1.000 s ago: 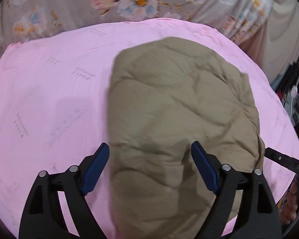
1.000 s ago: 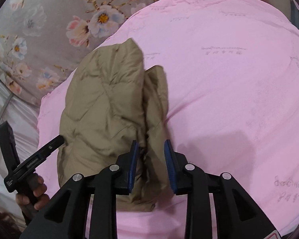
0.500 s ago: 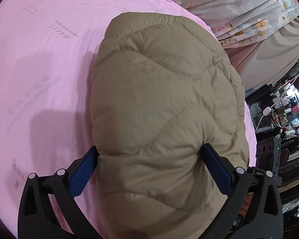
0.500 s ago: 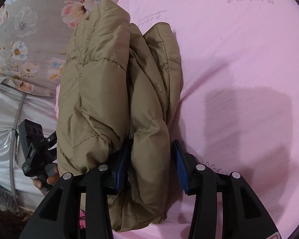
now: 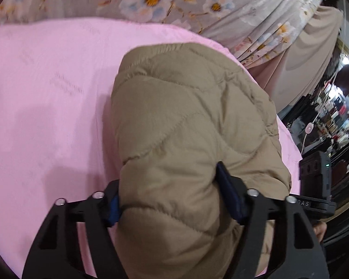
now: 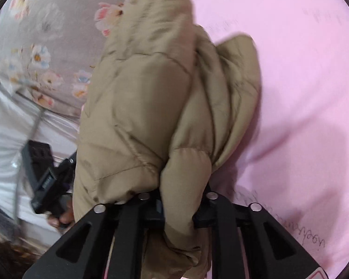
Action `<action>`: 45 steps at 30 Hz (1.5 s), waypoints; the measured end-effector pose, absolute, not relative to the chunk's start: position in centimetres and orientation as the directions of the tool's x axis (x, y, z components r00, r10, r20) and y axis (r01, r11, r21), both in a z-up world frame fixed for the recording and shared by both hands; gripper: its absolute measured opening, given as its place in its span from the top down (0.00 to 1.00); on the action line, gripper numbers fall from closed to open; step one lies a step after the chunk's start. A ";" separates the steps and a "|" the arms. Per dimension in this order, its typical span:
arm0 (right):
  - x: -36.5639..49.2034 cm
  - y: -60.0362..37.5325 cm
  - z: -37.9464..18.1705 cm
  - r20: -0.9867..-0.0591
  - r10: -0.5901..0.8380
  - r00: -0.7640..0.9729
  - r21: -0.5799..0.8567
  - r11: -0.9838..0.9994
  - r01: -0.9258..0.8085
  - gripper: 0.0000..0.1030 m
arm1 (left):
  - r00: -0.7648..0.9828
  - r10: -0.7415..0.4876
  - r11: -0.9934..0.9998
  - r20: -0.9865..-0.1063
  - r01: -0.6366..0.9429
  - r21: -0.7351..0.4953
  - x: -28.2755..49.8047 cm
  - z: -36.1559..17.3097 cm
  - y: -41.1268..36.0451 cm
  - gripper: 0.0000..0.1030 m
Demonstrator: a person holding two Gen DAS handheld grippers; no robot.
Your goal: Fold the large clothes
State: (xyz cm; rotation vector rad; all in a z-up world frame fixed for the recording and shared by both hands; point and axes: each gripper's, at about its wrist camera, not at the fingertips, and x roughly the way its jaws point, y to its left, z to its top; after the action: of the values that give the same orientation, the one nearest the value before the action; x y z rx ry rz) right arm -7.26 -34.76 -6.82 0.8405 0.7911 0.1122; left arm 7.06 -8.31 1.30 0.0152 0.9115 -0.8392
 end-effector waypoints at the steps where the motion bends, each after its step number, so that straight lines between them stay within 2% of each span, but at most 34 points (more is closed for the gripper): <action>1: -6.7 -34.3 -6.0 -0.584 0.358 0.728 0.680 0.706 0.199 0.88 | 0.348 -0.633 0.691 -0.692 0.656 -0.303 7.3 2.0 -8.2 0.44; 3: -5.2 -33.5 -4.5 -0.590 0.307 0.747 0.630 0.754 0.188 0.89 | 0.400 -0.622 0.699 -0.674 0.672 -0.246 7.8 3.3 -8.0 0.50; 6: -2.6 -31.9 -2.3 -0.569 0.252 0.783 0.563 0.813 0.148 0.89 | 0.498 -0.591 0.723 -0.635 0.676 -0.142 8.8 5.3 -7.7 0.55; 12: 4.3 -28.4 1.4 -0.516 0.193 0.835 0.451 0.889 0.074 0.89 | 0.660 -0.518 0.781 -0.545 0.624 0.014 12.8 8.2 -6.4 0.59; 20: 12.0 -25.4 1.7 -0.497 0.162 0.853 0.366 0.930 0.037 0.89 | 0.746 -0.439 0.834 -0.500 0.546 0.082 19.6 8.4 -4.1 0.60; 31: 18.2 -24.5 -2.7 -0.558 0.178 0.811 0.392 0.917 0.069 0.89 | 0.753 -0.383 0.867 -0.536 0.493 0.074 25.2 4.1 -2.7 0.60; 37: 19.4 -24.7 -5.0 -0.599 0.171 0.782 0.396 0.912 0.104 0.87 | 0.756 -0.372 0.878 -0.539 0.474 0.060 25.8 2.7 -2.3 0.56; 41: 19.2 -25.6 -5.6 -0.616 0.179 0.767 0.429 0.893 0.136 0.82 | 0.747 -0.369 0.887 -0.554 0.462 0.032 26.2 2.2 -1.7 0.47; 42: 19.0 -25.8 -5.6 -0.621 0.183 0.762 0.436 0.888 0.142 0.80 | 0.742 -0.367 0.890 -0.561 0.456 0.022 26.3 2.2 -1.5 0.43; 44: 17.9 -26.3 -5.0 -0.640 0.162 0.751 0.421 0.892 0.166 0.69 | 0.730 -0.360 0.895 -0.580 0.445 0.005 26.3 2.5 -1.0 0.37; 45: 17.4 -26.5 -4.4 -0.643 0.142 0.752 0.405 0.897 0.177 0.67 | 0.727 -0.352 0.899 -0.590 0.438 0.004 26.2 2.8 -0.7 0.34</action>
State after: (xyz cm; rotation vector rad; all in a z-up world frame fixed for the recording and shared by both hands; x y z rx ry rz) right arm 17.38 -26.45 -4.43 0.4673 0.7261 -0.0200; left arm 26.17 -0.73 2.83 0.1463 0.6189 -0.4371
